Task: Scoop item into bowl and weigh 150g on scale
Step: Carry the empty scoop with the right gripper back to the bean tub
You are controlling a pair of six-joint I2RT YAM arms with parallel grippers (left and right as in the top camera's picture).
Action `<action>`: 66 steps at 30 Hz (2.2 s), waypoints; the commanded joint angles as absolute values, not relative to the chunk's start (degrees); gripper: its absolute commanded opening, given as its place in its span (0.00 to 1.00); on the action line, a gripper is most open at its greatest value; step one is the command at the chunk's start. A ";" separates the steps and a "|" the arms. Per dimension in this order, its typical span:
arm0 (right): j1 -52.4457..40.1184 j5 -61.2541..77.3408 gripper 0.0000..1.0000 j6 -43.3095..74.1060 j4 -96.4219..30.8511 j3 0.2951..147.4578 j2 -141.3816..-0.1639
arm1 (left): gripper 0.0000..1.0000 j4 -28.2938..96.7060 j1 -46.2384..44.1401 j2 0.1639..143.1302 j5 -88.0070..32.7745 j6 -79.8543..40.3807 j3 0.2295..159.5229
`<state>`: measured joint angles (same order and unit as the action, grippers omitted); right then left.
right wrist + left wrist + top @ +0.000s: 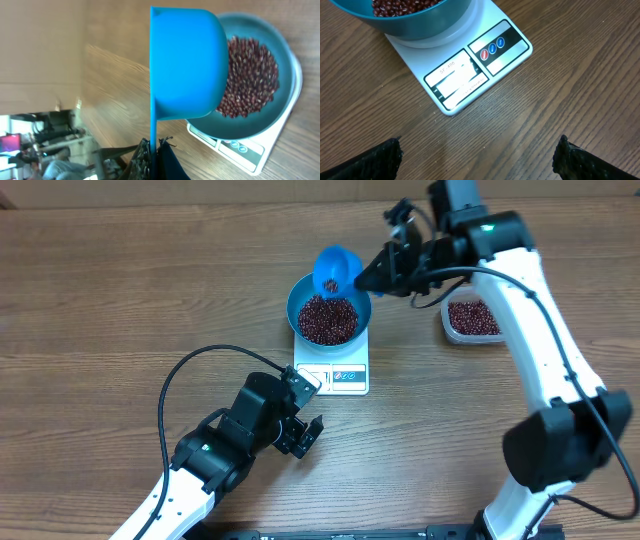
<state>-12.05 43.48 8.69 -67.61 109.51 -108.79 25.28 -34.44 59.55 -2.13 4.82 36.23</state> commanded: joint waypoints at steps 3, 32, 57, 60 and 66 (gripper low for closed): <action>-4.56 45.84 0.04 7.46 -67.09 111.53 -100.68 | 1.00 25.28 -34.04 59.90 -1.93 5.78 35.81; 15.44 15.16 0.04 5.48 -80.34 111.35 -96.95 | 0.99 25.28 -34.04 59.90 -1.93 5.78 35.81; 3.46 -6.90 0.04 2.00 -84.36 111.35 -97.86 | 1.00 25.28 -34.04 59.90 -1.93 5.78 35.81; 2.00 -10.59 0.04 3.20 -84.36 111.35 -97.86 | 1.00 25.28 -34.04 59.90 -1.93 5.78 35.81; -0.34 -15.11 0.04 3.20 -83.88 111.35 -97.86 | 1.00 25.28 -34.04 59.90 -1.93 5.78 35.81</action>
